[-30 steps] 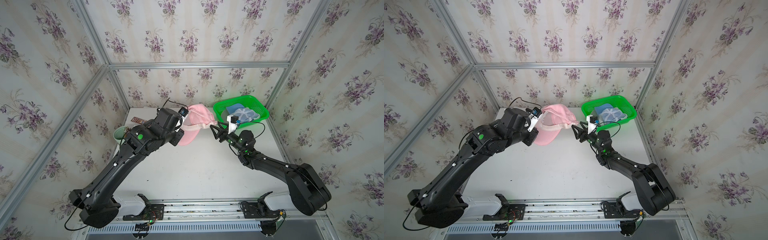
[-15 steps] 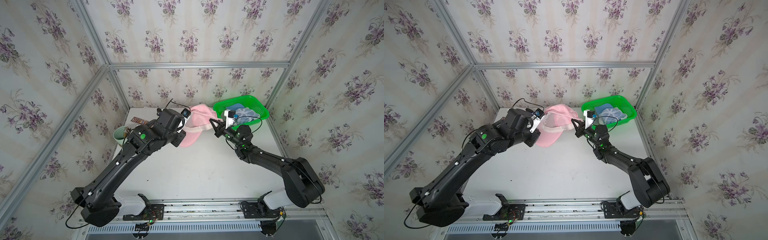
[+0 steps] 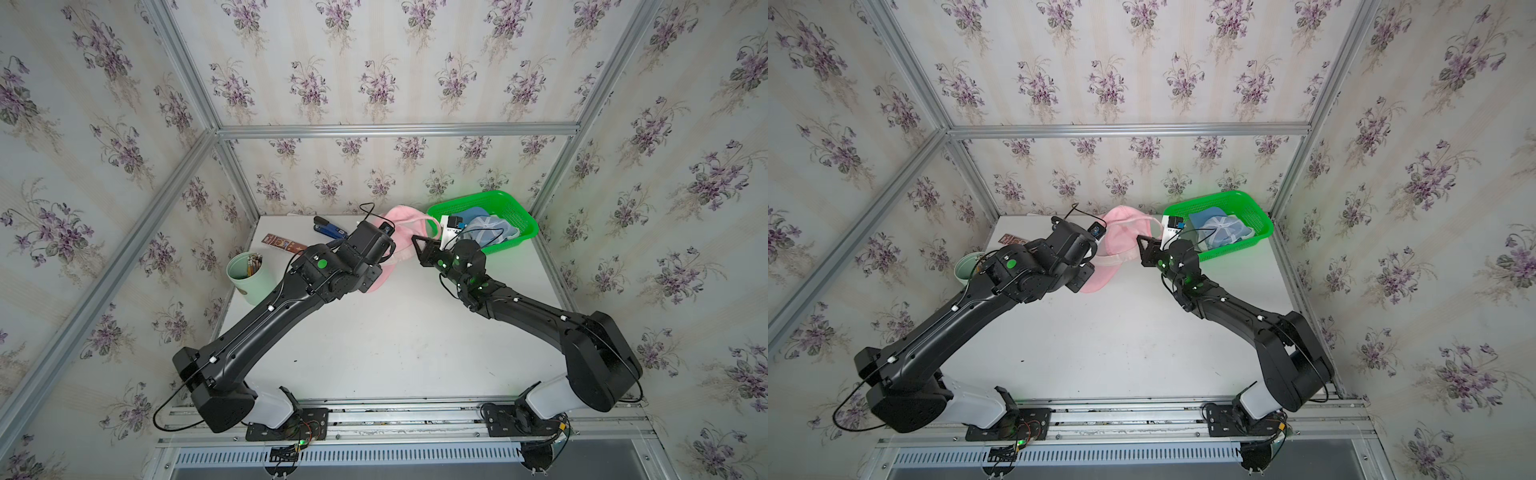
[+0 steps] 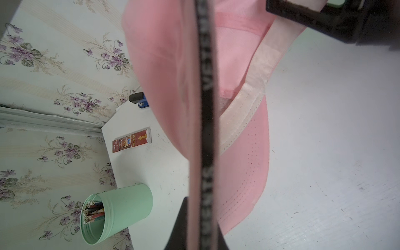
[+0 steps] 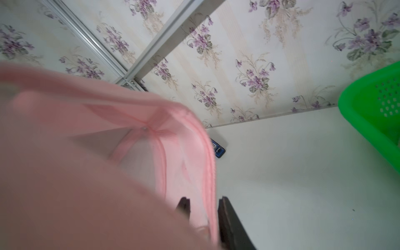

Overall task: Turn the baseball cap inside out
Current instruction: Turn over the baseball cap.

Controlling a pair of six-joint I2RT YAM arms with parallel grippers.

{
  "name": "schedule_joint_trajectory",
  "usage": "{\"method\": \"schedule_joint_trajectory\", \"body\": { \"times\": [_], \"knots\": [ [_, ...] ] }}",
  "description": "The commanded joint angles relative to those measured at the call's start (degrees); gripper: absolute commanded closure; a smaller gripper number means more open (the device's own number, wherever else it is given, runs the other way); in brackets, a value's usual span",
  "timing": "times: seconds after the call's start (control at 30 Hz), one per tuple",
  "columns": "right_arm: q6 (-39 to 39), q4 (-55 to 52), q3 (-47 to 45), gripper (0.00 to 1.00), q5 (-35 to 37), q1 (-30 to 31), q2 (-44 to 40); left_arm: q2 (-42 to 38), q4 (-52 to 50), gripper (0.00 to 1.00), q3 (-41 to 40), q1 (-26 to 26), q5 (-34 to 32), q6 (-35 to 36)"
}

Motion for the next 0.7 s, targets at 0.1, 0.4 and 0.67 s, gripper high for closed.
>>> {"method": "schedule_joint_trajectory", "body": {
  "times": [0.1, 0.4, 0.67],
  "knots": [
    [-1.5, -5.8, -1.5, 0.56, 2.9, 0.1, -3.3, -0.8, 1.9, 0.91, 0.1, 1.1, 0.9, -2.0],
    [-10.7, -12.3, -6.8, 0.57, 10.8, 7.3, -13.2, 0.2, 0.2, 0.90, 2.0, 1.5, -0.4, -2.7],
    [-15.4, -1.9, -7.4, 0.94, 14.7, 17.1, -11.6, 2.3, -2.2, 0.90, 5.0, 1.1, 1.6, -3.2]
  ]
}}
